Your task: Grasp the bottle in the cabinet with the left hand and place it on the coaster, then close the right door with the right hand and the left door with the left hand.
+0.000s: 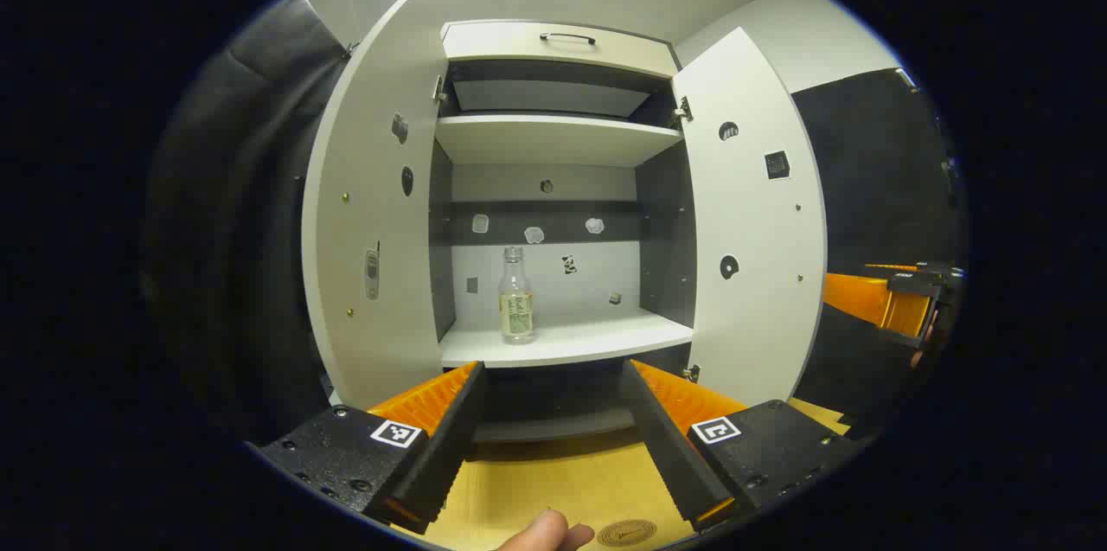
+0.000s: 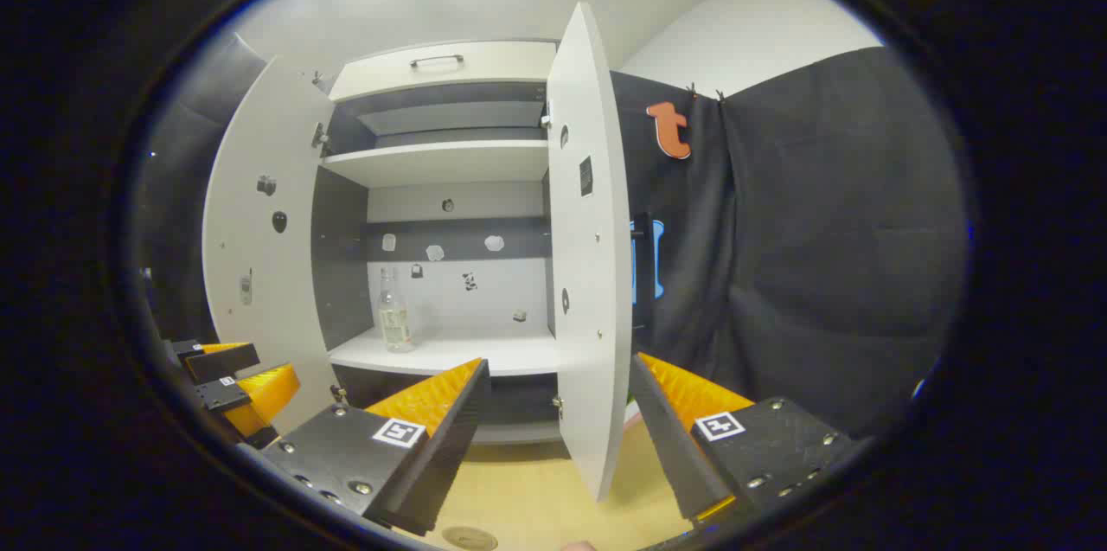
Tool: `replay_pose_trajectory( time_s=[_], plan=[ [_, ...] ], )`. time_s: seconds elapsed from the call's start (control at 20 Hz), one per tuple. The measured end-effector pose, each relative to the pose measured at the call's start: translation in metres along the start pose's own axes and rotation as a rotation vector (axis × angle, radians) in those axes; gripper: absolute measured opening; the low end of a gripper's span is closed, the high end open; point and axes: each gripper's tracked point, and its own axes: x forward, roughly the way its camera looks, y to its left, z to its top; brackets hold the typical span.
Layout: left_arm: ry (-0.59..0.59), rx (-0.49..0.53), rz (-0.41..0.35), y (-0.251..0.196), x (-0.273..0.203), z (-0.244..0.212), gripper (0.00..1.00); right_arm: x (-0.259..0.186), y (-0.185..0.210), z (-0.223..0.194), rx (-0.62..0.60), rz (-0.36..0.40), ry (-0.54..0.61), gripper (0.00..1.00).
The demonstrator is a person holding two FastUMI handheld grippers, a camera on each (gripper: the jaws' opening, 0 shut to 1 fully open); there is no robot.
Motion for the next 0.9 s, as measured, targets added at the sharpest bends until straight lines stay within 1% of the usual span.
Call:
replay_pose_trajectory(
  time_s=[0.1, 0.2, 0.35, 0.45, 0.5, 0.55, 0.7, 0.75, 0.8, 0.85, 0.9],
  plan=[
    [0.028, 0.012, 0.021, -0.001, -0.001, -0.004, 0.98, -0.001, -0.010, 0.002, 0.009, -0.010, -0.015, 0.98],
    [0.064, -0.023, 0.016, -0.007, 0.000, -0.010, 0.98, -0.007, -0.017, 0.004, 0.019, -0.019, -0.035, 0.98],
    [0.063, -0.056, 0.050, 0.002, 0.006, -0.007, 0.98, -0.017, -0.017, 0.005, 0.009, 0.001, -0.053, 0.98],
    [0.066, -0.043, 0.067, 0.006, 0.011, -0.006, 0.98, -0.020, -0.024, 0.005, -0.014, -0.012, -0.051, 0.98],
    [0.069, -0.039, 0.066, 0.007, 0.015, -0.006, 0.98, -0.020, -0.024, 0.005, -0.016, -0.014, -0.047, 0.98],
    [0.066, -0.039, 0.060, 0.006, 0.019, -0.005, 0.98, -0.020, -0.024, 0.006, -0.009, -0.020, -0.046, 0.93],
    [0.039, -0.026, 0.041, 0.008, 0.035, 0.000, 0.98, -0.016, -0.025, 0.009, 0.013, -0.041, -0.048, 0.93],
    [0.035, -0.019, 0.030, 0.008, 0.040, 0.001, 0.98, -0.015, -0.026, 0.010, 0.015, -0.056, -0.048, 0.98],
    [0.041, -0.011, 0.018, 0.007, 0.045, 0.000, 0.98, -0.014, -0.025, 0.010, 0.015, -0.065, -0.049, 0.98],
    [0.042, -0.007, 0.009, 0.008, 0.051, 0.001, 0.98, -0.014, -0.024, 0.011, 0.013, -0.077, -0.054, 0.93],
    [0.039, -0.011, 0.004, 0.011, 0.058, 0.002, 0.98, -0.014, -0.024, 0.011, 0.006, -0.086, -0.056, 0.98]
  ],
)
